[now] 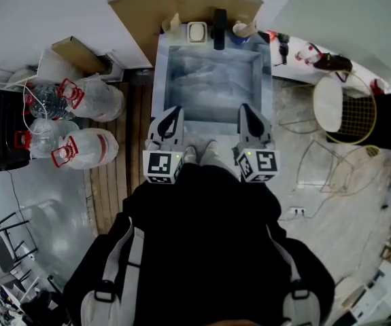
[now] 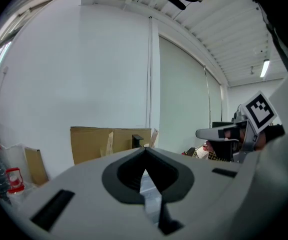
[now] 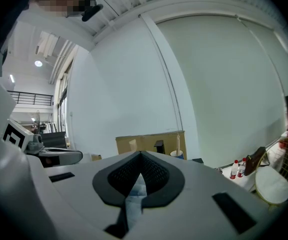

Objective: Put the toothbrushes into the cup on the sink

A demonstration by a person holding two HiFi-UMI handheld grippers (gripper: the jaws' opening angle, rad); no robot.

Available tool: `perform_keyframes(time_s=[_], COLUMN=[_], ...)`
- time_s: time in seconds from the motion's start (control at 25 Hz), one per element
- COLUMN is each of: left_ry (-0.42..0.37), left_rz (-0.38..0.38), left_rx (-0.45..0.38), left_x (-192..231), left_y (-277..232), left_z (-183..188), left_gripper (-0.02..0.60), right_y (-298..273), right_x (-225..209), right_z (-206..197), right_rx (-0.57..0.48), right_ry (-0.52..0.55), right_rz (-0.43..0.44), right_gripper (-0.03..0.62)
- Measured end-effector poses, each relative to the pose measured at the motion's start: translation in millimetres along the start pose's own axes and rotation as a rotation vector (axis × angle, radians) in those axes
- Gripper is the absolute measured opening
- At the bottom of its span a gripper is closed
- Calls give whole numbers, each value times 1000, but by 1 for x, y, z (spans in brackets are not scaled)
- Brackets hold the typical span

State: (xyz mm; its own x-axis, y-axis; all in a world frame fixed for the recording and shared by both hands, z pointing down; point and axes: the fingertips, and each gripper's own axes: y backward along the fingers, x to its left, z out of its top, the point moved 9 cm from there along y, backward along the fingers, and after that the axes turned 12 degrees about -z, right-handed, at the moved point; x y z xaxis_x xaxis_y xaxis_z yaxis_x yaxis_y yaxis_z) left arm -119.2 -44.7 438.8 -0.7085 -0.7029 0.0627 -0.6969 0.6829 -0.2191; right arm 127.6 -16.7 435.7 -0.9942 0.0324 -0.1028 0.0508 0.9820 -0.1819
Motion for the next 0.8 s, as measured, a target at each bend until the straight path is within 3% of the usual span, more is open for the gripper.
perform_keyframes(time_s=[0.8], left_ry=[-8], left_rz=[-17], left_rx=[13], left_x=[-9], left_y=[-1], left_z=[-3], left_gripper=[2], right_y=[12], right_x=[-11], right_z=[-5], right_rx=[10], right_ry=[-23], right_rz=[-23], right_gripper=[2])
